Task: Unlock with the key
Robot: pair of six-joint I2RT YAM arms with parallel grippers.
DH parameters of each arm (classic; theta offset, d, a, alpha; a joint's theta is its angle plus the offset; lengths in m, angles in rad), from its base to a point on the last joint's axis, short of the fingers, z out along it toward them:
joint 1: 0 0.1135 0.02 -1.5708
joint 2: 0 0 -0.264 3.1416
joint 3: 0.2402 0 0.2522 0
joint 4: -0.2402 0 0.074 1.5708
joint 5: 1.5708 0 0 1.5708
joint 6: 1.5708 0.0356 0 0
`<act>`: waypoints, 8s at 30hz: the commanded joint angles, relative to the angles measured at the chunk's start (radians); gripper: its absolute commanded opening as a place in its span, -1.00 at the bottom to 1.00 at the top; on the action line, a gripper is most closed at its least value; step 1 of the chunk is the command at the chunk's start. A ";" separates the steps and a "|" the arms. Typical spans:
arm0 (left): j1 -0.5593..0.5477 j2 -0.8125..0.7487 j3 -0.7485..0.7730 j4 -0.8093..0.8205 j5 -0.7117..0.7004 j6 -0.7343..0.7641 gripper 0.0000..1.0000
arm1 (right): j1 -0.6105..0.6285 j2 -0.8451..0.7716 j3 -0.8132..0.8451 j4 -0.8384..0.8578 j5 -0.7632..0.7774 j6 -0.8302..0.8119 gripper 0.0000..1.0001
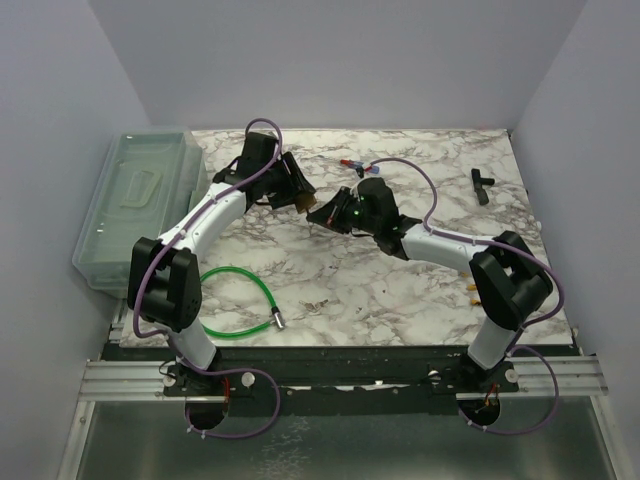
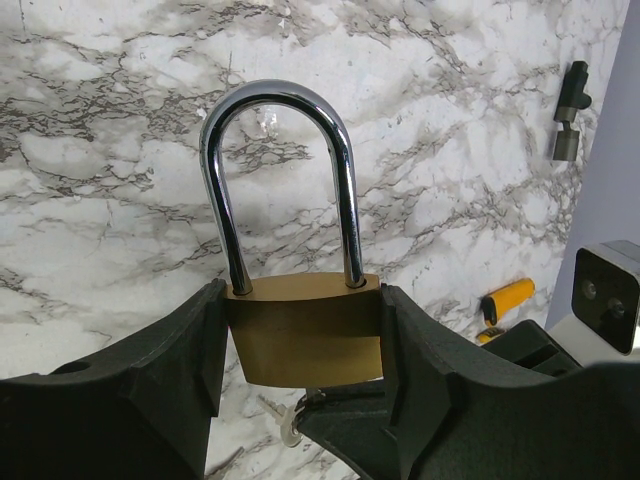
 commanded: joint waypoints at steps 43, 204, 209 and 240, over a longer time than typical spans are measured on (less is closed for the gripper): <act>-0.005 -0.092 -0.025 0.041 0.058 -0.019 -1.00 | -0.004 0.026 -0.050 0.331 0.230 -0.119 -0.99; 0.035 -0.082 -0.180 0.191 0.240 -0.143 -1.00 | 0.063 -0.274 -0.125 -0.187 0.217 -0.365 0.17; 0.035 -0.078 -0.185 0.191 0.232 -0.143 -1.00 | 0.065 -0.275 -0.125 -0.175 0.176 -0.353 0.17; 0.056 -0.076 -0.212 0.220 0.261 -0.184 -1.00 | 0.115 -0.075 0.020 -0.152 0.196 -0.353 -0.36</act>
